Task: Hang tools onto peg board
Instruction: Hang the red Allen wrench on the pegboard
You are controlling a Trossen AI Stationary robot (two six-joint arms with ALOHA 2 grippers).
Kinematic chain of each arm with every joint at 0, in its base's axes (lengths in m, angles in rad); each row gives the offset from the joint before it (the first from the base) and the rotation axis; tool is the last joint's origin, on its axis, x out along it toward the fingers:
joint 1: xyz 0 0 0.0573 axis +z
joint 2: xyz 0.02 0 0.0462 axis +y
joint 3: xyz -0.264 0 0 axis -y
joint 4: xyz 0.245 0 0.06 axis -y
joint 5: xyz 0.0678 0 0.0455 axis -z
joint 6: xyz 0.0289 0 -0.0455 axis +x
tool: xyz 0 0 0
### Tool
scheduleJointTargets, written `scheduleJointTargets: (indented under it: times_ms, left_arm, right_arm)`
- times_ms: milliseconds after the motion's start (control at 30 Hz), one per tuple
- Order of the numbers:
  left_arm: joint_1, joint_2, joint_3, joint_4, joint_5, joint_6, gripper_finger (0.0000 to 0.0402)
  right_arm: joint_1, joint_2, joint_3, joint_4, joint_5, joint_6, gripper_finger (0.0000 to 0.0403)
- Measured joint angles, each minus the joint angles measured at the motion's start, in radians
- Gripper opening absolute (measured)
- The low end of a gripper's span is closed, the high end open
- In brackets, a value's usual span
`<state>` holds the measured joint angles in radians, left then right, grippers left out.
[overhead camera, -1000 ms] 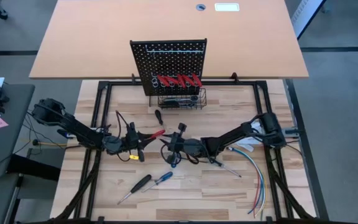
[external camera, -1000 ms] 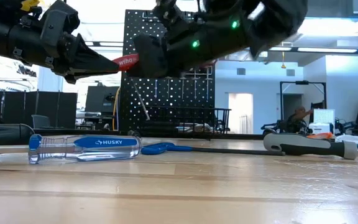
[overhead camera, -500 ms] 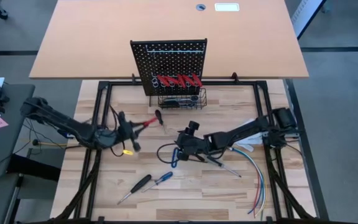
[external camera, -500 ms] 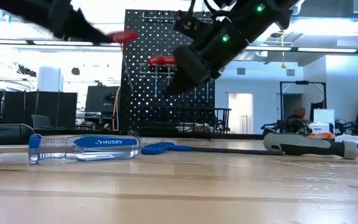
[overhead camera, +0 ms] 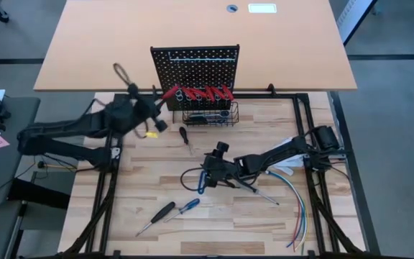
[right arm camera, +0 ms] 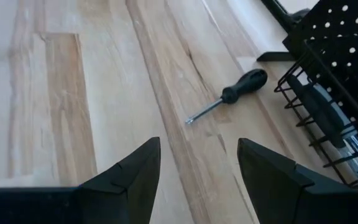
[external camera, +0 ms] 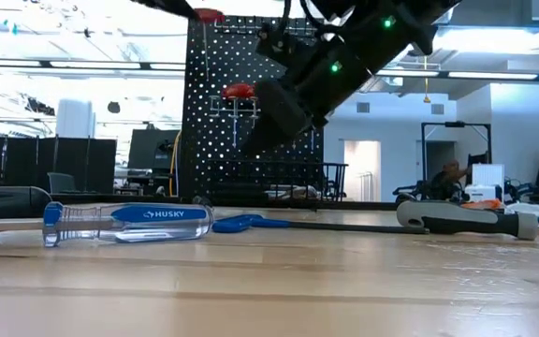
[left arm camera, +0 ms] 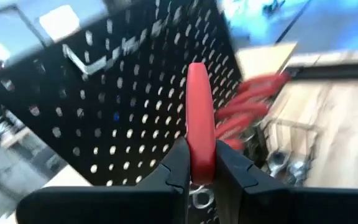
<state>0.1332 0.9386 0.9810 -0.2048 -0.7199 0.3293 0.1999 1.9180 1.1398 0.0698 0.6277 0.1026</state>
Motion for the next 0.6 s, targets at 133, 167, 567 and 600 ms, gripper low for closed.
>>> scheduleJointTargets:
  times_ms: [133,167,567,600]
  left_arm:
    - [0.104,0.064,0.001,0.037,0.091,0.006,0.0030]
    - [0.124,0.074,0.001,0.043,0.119,0.003,0.0030]
    - [0.261,0.124,0.002,0.034,0.274,-0.120,0.0030]
    - [0.271,0.124,0.002,0.026,0.276,-0.131,0.0030]
  right_arm:
    - [0.000,0.001,-0.001,-0.003,-0.001,-0.003,0.0218]
    - [0.000,0.001,-0.001,-0.001,-0.001,-0.003,0.0218]
    - [0.000,0.001,0.000,-0.003,-0.003,-0.006,0.0218]
    - [0.000,0.001,0.000,-0.002,-0.003,-0.006,0.0218]
